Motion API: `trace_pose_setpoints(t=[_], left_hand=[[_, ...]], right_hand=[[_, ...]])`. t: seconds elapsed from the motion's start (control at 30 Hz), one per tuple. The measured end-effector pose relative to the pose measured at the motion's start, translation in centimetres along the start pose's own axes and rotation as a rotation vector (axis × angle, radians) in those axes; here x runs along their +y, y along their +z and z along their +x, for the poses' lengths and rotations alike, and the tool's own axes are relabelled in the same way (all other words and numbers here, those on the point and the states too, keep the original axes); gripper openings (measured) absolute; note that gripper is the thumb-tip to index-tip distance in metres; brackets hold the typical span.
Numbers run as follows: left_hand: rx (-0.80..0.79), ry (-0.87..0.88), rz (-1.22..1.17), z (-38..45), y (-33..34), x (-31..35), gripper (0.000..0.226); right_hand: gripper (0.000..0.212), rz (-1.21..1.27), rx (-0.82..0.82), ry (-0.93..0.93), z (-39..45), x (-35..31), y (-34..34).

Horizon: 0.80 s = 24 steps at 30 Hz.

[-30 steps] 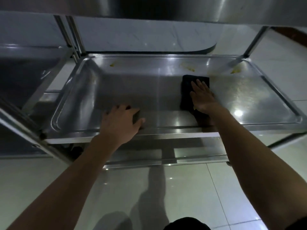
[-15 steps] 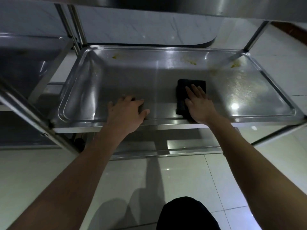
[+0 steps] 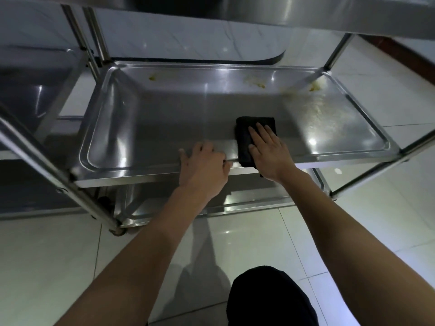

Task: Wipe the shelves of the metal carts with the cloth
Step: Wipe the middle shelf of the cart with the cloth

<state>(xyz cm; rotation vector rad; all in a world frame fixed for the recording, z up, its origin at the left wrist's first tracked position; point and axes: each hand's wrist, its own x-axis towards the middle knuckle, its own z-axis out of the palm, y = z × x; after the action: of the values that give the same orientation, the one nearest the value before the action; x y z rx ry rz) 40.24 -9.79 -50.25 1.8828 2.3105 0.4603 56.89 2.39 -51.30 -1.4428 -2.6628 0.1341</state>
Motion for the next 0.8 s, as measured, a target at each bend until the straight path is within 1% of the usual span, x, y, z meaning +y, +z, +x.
trace_pose_setpoints(t=[0.2,0.4,0.5,0.63,0.73,0.8], left_hand=[[-0.014,0.04,0.027,0.2,-0.2,-0.4,0.034],[-0.024,0.073,0.049,0.2,-0.5,-0.7,0.034],[-0.01,0.089,0.062,0.3,-0.4,-1.2,0.034],[-0.013,0.074,0.061,0.7,-0.4,-1.4,0.036],[0.005,0.069,0.049,0.7,0.1,-1.5,0.036],[0.015,0.037,0.03,0.8,0.3,-1.4,0.034]], right_hand=[[0.055,-0.042,-0.019,0.011,0.0,-0.5,-0.1],[0.056,-0.031,-0.029,0.074,0.4,-1.1,-0.4],[0.056,-0.058,-0.049,0.063,0.7,-1.3,-0.3],[0.055,-0.128,-0.059,0.014,1.4,-1.1,0.2],[0.055,-0.07,-0.017,0.056,1.4,-1.0,0.2],[0.056,-0.107,-0.046,0.008,1.5,-0.9,0.1]])
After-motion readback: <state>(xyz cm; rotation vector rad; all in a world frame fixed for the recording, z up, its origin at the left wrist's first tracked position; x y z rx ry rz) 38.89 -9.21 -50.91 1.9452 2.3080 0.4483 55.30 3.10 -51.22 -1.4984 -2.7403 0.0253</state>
